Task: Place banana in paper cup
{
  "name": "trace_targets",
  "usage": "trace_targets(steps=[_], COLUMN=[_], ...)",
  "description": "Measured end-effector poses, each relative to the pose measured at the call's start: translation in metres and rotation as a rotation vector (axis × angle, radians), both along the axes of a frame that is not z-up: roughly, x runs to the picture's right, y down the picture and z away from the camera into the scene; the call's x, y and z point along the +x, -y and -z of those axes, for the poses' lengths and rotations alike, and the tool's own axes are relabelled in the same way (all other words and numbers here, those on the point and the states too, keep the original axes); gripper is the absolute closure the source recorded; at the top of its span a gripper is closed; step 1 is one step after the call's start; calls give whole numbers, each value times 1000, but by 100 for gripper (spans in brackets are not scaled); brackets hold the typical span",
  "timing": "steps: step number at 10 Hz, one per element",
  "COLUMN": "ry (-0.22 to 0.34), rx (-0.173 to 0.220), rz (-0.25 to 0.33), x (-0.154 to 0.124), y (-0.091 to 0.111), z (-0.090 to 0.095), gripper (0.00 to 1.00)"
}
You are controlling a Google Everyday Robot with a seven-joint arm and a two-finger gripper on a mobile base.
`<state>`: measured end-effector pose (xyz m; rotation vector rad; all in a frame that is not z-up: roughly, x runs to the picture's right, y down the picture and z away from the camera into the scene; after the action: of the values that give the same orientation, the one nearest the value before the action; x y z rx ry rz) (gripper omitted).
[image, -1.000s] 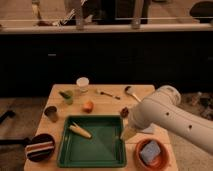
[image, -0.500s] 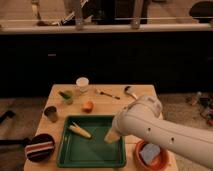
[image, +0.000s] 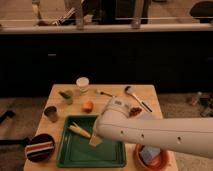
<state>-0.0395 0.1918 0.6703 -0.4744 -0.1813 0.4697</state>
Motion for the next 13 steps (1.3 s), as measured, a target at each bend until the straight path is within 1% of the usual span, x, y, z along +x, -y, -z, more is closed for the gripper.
trace_targets(steps=[2,4,5,6,7,9,11,13], ry=[-4,-20,-25,-36,-39,-55,-48,-54], rx=[-21,-51,-59,-68,-79,-99,-111,-123], rz=[-14,-28,-28,-24,-9,17,37,47], x=[-4,-17,-22,-28,-43,-57,-72,-76], y=[-5,-16,-18,-21,-26,-34,-38,-41], z=[-12,-33,-38,-44,-52,-63,-70,-80], gripper=[20,20,20,20,20,20,20,20])
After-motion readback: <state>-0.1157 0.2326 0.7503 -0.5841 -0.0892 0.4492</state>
